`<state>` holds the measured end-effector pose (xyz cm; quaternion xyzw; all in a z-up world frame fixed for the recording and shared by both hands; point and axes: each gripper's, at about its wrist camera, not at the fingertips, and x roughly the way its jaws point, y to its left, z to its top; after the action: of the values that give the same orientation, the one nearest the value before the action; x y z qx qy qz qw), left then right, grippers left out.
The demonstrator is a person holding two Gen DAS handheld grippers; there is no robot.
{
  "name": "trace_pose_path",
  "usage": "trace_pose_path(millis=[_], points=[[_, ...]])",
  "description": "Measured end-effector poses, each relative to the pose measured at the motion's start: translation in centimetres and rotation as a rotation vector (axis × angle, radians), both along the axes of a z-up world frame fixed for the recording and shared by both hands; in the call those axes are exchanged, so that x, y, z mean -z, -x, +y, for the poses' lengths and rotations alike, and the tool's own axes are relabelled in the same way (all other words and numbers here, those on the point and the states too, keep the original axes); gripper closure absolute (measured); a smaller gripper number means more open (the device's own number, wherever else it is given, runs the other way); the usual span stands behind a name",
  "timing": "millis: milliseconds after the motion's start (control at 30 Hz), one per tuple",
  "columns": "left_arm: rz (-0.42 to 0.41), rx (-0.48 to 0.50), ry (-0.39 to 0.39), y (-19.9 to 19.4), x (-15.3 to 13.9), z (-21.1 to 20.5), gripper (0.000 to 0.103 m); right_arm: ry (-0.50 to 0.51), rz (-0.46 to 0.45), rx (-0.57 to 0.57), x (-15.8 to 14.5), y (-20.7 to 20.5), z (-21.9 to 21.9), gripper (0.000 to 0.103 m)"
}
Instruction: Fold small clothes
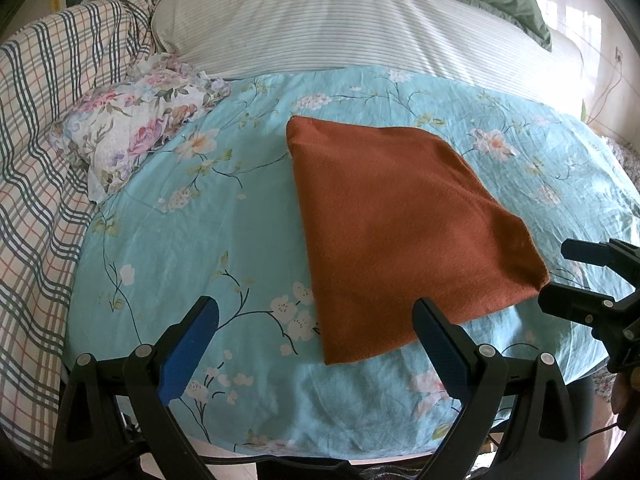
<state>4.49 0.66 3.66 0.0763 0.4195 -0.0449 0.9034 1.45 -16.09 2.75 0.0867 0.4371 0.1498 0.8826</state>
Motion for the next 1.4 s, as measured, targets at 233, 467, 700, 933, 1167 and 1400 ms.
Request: trace_pose_path(millis=[233, 467, 700, 933, 1167, 1400], points=[[0.0, 0.0, -0.003, 0.03, -0.1, -0.06, 0.005, 0.002, -0.002, 0.002, -0.13, 0.11, 0.2, 0.002], [0.001, 0.002, -0.004, 0.04, -0.15, -0.22, 0.005, 0.001, -0.002, 0.0, -0.15, 0.03, 0.15, 0.002], [0.002, 0.002, -0.004, -0.03, -0.15, -0.28, 0.005, 0.0, -0.002, 0.002, -0.16, 0.06, 0.21, 0.002], [0.006, 0.003, -0.005, -0.19, -0.05, -0.32, 0.005, 0.0, 0.001, 0.003, -0.16, -0.05, 0.19, 0.002], [0.011, 0.004, -0.006, -0.44, 0.29, -0.3, 0.005, -0.002, 0.0, -0.001, -0.15, -0.3, 0.03, 0.002], [0.013, 0.006, -0.006, -0.54, 0.5, -0.15, 0.005, -0.001, 0.0, 0.0, -0.16, -0.31, 0.07, 0.002]])
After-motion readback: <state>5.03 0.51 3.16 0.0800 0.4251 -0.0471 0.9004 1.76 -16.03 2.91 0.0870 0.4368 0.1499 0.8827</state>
